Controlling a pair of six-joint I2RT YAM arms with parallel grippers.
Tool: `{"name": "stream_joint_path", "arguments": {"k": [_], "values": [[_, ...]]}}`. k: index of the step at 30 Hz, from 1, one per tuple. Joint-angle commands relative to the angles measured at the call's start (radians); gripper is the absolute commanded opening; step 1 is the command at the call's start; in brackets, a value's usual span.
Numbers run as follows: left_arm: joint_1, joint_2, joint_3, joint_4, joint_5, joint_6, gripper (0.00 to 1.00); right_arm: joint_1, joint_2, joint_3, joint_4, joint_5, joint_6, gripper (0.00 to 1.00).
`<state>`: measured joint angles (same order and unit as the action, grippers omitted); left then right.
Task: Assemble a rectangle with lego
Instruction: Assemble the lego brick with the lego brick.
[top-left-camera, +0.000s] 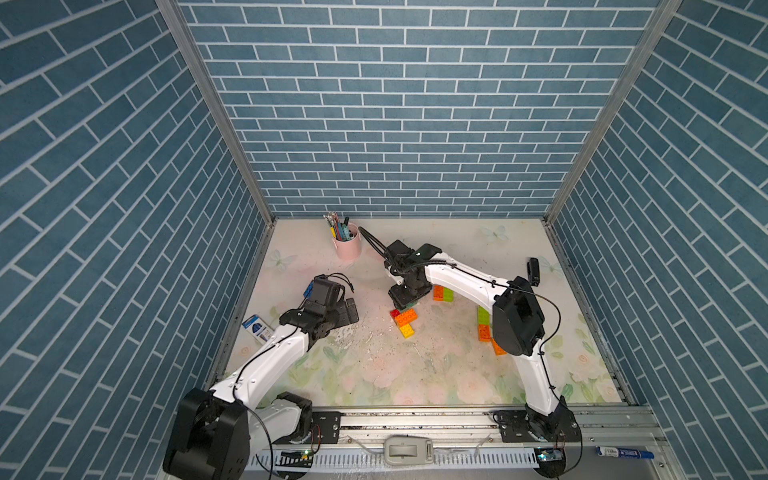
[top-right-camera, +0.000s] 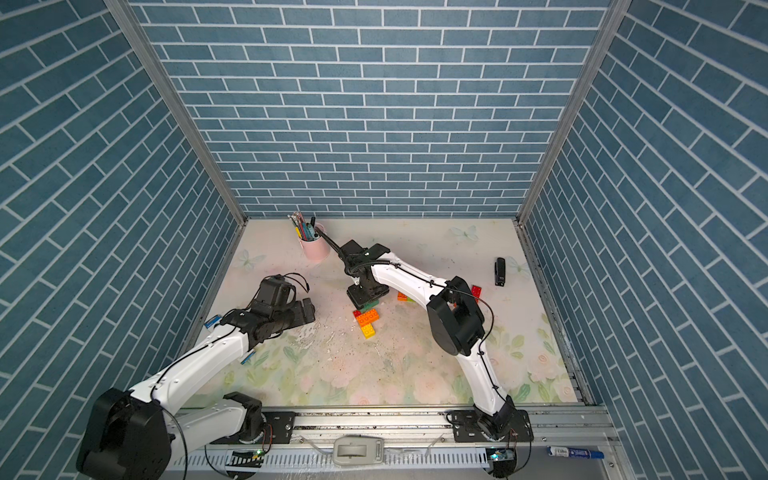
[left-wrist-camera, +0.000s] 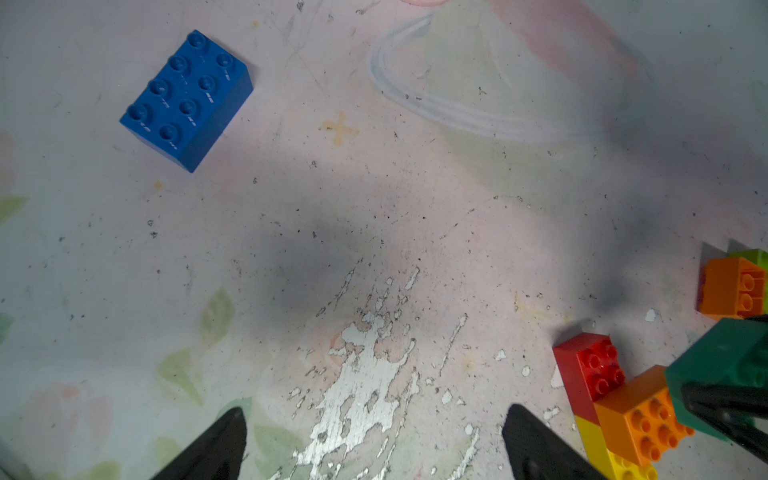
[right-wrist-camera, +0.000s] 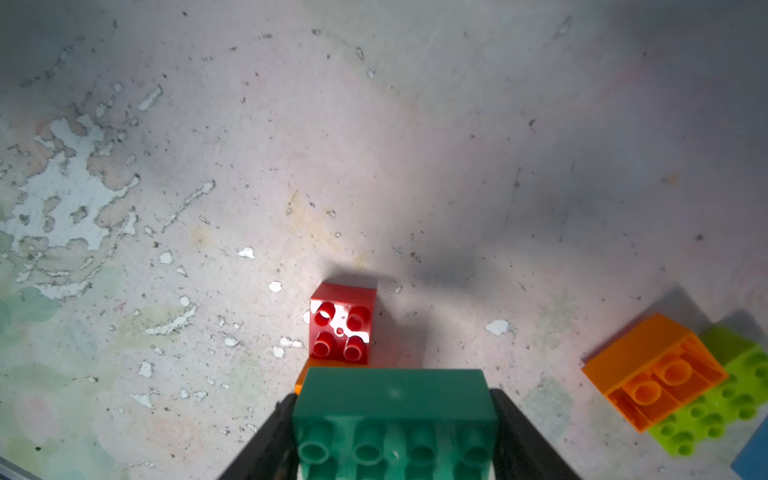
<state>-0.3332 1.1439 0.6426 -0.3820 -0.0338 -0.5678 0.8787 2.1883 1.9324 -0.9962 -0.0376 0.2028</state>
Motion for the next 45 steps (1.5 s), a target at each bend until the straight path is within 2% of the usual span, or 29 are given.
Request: {"name": "stream_joint_path", "arguments": {"k": [1, 16, 27, 45], "values": [[-0.003, 0.018, -0.006, 0.022, -0.004, -0.011, 0.98, -0.004, 0.036, 0.055, -0.040, -0.022, -0.056, 0.31], [-0.003, 0.053, -0.004, 0.029, 0.002, 0.013, 0.97, -0.002, 0.108, 0.070, -0.019, -0.044, -0.034, 0.25], [-0.003, 0.060, -0.012, 0.037, 0.008, 0.014, 0.97, 0.000, 0.113, 0.066, -0.018, -0.076, -0.023, 0.22], [-0.003, 0.059, -0.020, 0.041, 0.007, 0.021, 0.97, 0.008, 0.130, 0.081, -0.039, -0.061, 0.006, 0.20]]}}
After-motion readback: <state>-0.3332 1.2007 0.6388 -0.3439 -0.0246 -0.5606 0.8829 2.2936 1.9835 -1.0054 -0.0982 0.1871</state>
